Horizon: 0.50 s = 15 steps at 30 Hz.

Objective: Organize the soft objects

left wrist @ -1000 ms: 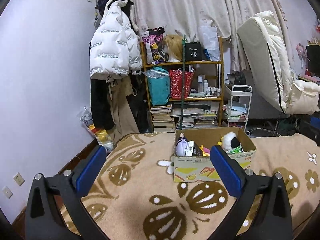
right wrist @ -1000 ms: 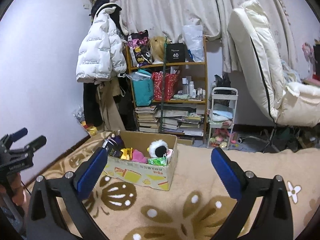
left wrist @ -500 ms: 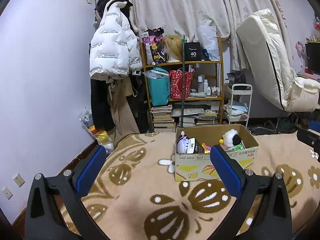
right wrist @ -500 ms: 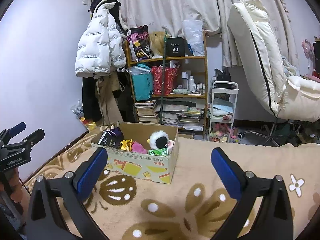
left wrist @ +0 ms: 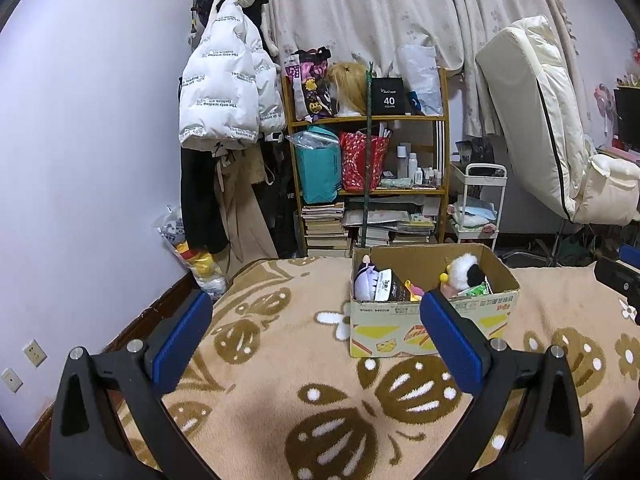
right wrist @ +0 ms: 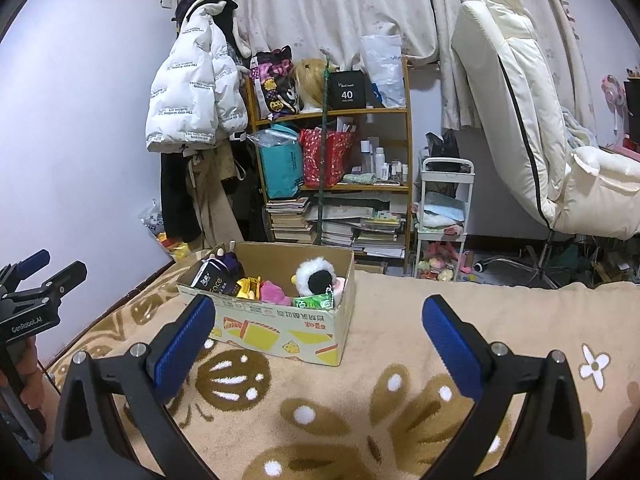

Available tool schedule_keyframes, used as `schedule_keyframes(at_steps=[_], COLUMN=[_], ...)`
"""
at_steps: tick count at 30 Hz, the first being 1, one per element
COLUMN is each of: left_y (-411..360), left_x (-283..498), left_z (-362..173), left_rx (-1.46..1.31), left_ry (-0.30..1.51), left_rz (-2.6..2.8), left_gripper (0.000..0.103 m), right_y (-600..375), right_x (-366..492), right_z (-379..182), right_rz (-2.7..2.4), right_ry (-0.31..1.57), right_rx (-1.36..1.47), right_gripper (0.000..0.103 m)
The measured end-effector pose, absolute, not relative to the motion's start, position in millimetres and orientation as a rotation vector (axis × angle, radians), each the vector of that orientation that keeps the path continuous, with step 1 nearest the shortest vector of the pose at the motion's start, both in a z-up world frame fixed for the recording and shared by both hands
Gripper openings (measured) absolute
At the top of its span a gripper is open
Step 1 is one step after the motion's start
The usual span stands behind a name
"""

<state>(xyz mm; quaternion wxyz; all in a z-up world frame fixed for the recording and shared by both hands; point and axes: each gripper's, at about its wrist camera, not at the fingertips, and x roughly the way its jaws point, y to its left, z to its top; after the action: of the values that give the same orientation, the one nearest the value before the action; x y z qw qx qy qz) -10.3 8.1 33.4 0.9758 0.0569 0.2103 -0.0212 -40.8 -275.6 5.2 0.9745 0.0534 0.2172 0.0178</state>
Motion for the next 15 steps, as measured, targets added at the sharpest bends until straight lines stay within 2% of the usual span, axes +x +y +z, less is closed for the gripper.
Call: schedule_keyframes(at_steps=[15], left_y=[0.7], left_x=[-7.8], left_z=[28.1], left_rx=[0.138], left_ry=[0.442], left_rz=[-0.055], left_gripper=[0.102], right_y=[-282.4], right_x=[-39.3], right_z=[2.1], right_rz=[0.028], right_ry=[0.443], right_rx=[0.115], right_gripper=[0.103])
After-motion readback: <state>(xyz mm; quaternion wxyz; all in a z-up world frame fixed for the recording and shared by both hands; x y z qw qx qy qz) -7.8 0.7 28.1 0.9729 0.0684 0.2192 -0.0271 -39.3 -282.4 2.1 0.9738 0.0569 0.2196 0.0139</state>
